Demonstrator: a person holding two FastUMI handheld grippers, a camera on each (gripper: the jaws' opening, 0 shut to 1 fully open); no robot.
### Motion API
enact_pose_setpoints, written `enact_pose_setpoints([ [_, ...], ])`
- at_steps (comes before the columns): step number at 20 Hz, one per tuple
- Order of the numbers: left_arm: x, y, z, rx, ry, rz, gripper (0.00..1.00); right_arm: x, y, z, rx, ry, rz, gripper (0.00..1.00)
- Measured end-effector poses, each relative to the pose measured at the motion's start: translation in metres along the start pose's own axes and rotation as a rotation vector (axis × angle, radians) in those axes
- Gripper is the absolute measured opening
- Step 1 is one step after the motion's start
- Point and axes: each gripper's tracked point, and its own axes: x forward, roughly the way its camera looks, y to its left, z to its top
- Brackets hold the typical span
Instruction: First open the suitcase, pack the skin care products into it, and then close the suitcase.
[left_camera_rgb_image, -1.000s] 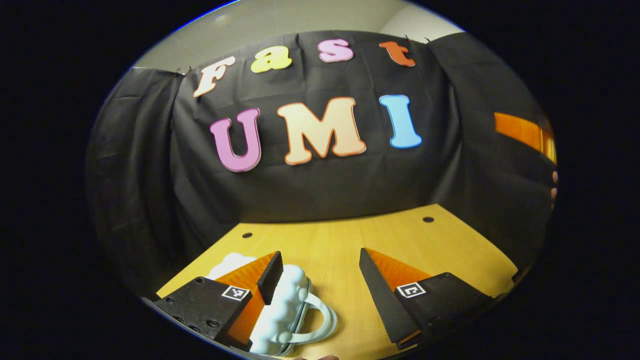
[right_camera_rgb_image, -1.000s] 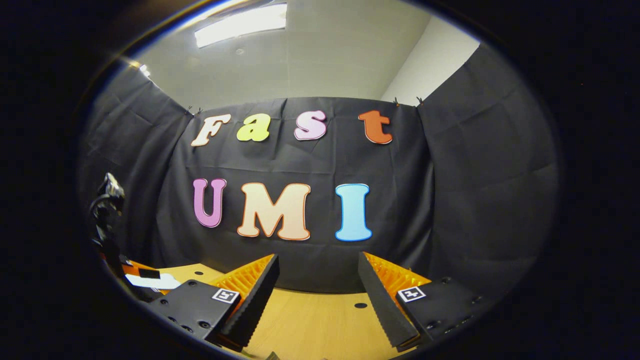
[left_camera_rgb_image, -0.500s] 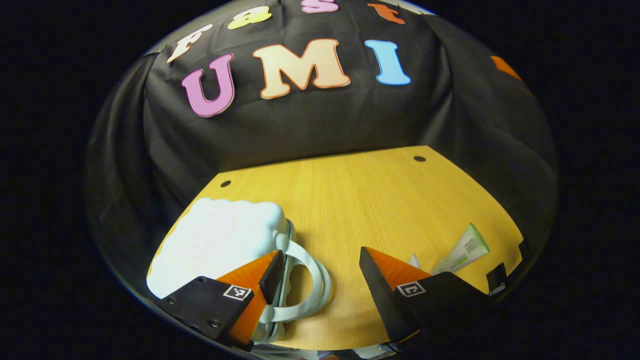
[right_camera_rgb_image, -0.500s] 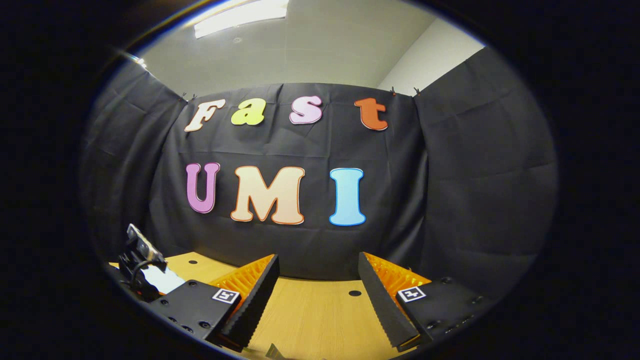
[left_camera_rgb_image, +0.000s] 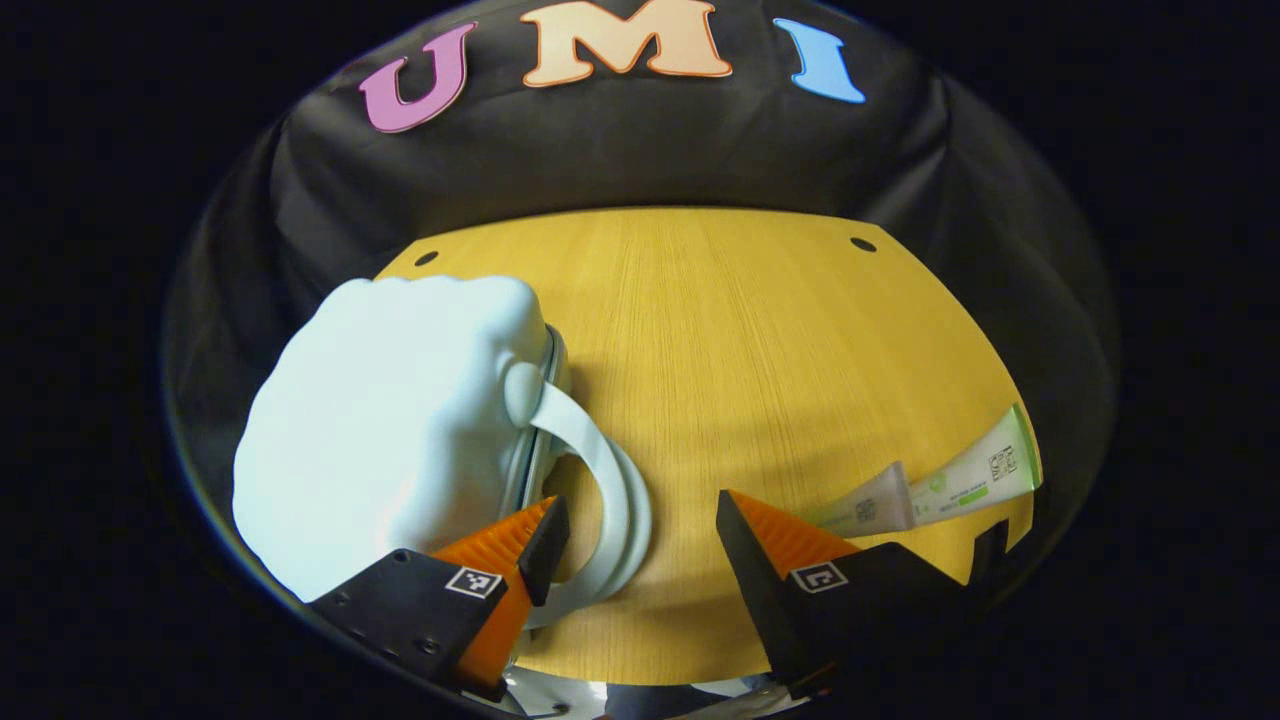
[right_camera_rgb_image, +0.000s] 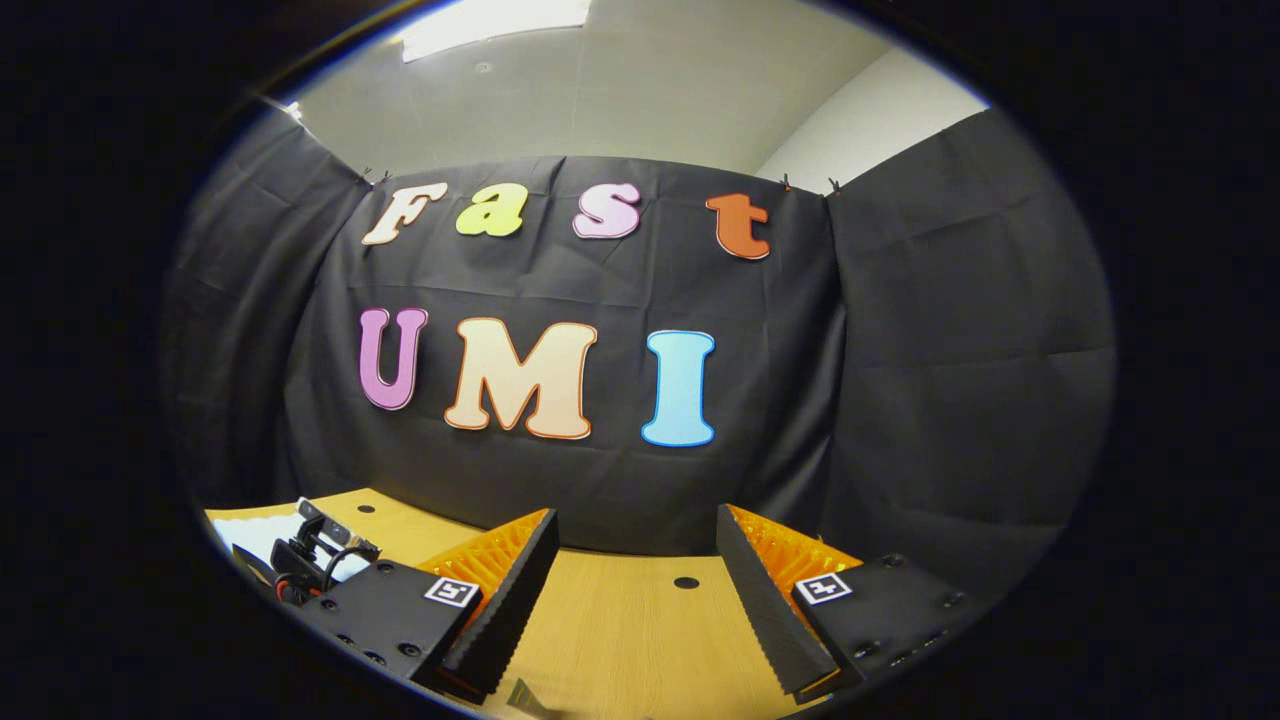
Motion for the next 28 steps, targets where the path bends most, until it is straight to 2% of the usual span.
enact_pose_setpoints([
  [1, 0.003, 0.000, 0.000, -0.002, 0.008, 0.000, 0.88, -0.003, 0.000, -0.001, -0.011, -0.002, 0.000, 0.98],
  [2, 0.004, 0.001, -0.001, 0.000, 0.012, -0.002, 0.87, -0.005, 0.000, 0.000, -0.023, -0.004, 0.000, 0.98],
  [4, 0.011, 0.000, -0.001, 0.011, 0.022, -0.014, 0.78, -0.008, -0.001, -0.001, -0.032, -0.004, -0.005, 0.98],
  [6, 0.016, -0.002, -0.002, 0.022, 0.038, -0.032, 0.63, -0.010, -0.004, -0.004, -0.022, 0.004, -0.013, 0.98],
  [10, 0.022, 0.007, -0.005, 0.036, 0.060, -0.011, 0.36, -0.013, -0.007, -0.008, -0.011, 0.014, -0.020, 0.99],
  [11, 0.019, 0.006, -0.002, 0.052, 0.059, -0.019, 0.26, -0.013, -0.007, -0.009, -0.012, 0.013, -0.019, 0.99],
  [15, 0.013, 0.010, 0.000, 0.116, 0.073, 0.001, 0.05, -0.013, -0.004, -0.012, -0.003, 0.011, -0.007, 0.99],
  [19, 0.006, 0.007, 0.011, 0.125, 0.048, 0.001, 0.00, -0.013, 0.000, -0.014, 0.012, 0.006, 0.005, 0.99],
  [23, -0.004, 0.008, 0.018, 0.122, 0.066, -0.009, 0.00, -0.012, 0.003, -0.018, 0.031, 0.014, 0.016, 0.99],
  [28, -0.026, 0.001, 0.040, 0.153, 0.018, 0.000, 0.00, -0.011, 0.011, -0.019, 0.035, 0.011, 0.032, 0.99],
])
